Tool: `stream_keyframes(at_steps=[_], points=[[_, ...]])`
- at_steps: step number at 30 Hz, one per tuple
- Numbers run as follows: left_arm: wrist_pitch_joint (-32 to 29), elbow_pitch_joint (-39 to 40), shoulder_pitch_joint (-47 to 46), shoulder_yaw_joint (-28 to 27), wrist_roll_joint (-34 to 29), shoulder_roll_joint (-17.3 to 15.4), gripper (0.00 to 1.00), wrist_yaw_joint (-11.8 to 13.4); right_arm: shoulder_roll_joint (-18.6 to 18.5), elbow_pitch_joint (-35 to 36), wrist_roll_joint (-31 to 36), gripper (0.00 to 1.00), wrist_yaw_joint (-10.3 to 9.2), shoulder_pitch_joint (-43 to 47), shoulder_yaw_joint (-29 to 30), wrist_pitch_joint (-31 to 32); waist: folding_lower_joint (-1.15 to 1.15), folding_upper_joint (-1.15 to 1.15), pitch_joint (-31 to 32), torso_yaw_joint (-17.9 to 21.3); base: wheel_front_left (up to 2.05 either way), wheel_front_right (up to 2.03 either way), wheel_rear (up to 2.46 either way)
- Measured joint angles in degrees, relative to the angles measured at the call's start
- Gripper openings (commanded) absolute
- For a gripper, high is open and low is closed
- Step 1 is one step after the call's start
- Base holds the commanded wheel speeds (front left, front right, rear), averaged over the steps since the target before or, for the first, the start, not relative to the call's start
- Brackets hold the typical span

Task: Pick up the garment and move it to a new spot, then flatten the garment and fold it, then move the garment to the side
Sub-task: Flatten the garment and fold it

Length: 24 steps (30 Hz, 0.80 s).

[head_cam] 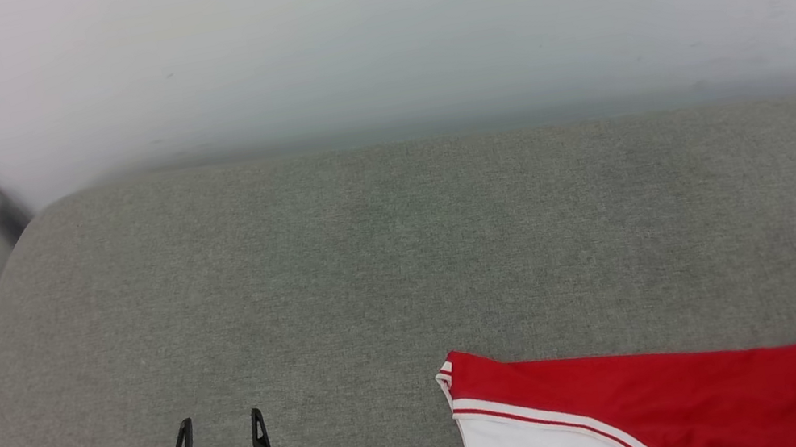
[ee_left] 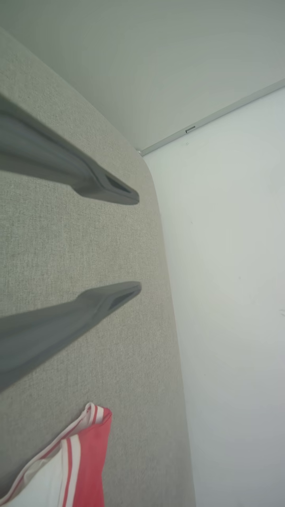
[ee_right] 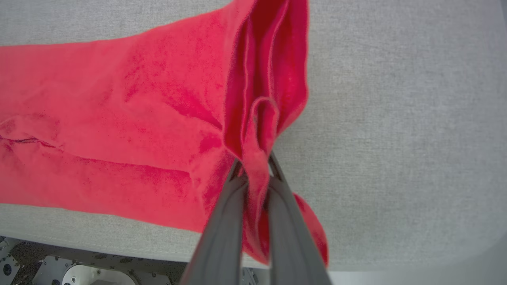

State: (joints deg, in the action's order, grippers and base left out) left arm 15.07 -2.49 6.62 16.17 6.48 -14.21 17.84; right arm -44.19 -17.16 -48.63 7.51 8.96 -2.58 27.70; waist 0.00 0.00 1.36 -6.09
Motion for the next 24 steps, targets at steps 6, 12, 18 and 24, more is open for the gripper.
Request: stream_keyframes(at_steps=[6,12,18,24], points=[[0.00,-0.11,0.18,-1.62,-1.32,0.96,1.00,-1.53,1.62,12.48,0.87,0.00,-0.01,1.07,-2.21,3.35,0.00,0.00,0.21,0.30,0.00,0.00,0.00],[0.00,-0.49,0.17,-2.43,-1.98,2.09,1.00,-3.03,3.97,22.77,3.64,0.00,-0.01,-0.79,-8.79,5.86,0.00,0.00,-0.04,0.29,0.00,0.00,0.00],[0.00,-0.78,0.03,-2.64,-2.90,2.90,1.00,-4.09,6.49,26.60,5.84,0.00,-0.01,-7.10,-17.56,7.82,0.00,0.00,-0.51,-0.19,0.00,0.00,0.00],[0.00,-1.00,-0.47,-2.89,-3.54,3.86,1.00,-5.14,8.26,25.36,6.38,0.00,-0.01,-16.46,-29.43,8.59,0.00,0.00,-1.46,-1.22,0.00,0.00,0.00]])
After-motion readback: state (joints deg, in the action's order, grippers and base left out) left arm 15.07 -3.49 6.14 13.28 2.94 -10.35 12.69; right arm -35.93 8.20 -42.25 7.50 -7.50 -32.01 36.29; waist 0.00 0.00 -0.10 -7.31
